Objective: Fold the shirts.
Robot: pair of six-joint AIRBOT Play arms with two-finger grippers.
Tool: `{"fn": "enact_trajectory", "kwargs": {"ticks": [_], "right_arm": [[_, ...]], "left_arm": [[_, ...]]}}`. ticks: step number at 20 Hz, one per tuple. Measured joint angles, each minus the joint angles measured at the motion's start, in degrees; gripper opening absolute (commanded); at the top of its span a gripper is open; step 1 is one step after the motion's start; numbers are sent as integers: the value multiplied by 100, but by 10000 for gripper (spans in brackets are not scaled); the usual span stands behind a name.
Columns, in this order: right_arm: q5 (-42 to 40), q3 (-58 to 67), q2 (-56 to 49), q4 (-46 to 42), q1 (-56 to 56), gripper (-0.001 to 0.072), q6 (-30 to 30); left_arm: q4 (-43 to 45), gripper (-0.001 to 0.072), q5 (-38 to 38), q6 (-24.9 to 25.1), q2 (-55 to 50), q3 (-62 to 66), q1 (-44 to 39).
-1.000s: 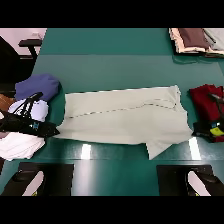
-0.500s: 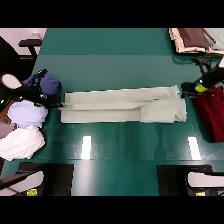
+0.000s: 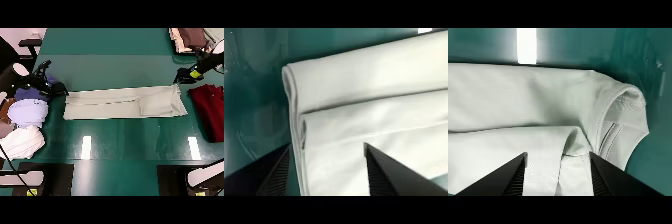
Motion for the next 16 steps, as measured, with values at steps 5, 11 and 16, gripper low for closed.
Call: {"fn": "enact_trajectory", "kwargs": {"ticks": [5,11,16], "right_arm": [[140,-787,319,573,-785,603,-256],[-177,-2251,284,1357,-1644,603,-713],[-306,-2715,-2,2124,-1556,413,-1023]], "left_arm": [[-39,25,-599,-2,98,463,-11],[-225,25,-619,-125,190,568,-614],[-275,24,-59,-417,87,588,-1462]]}}
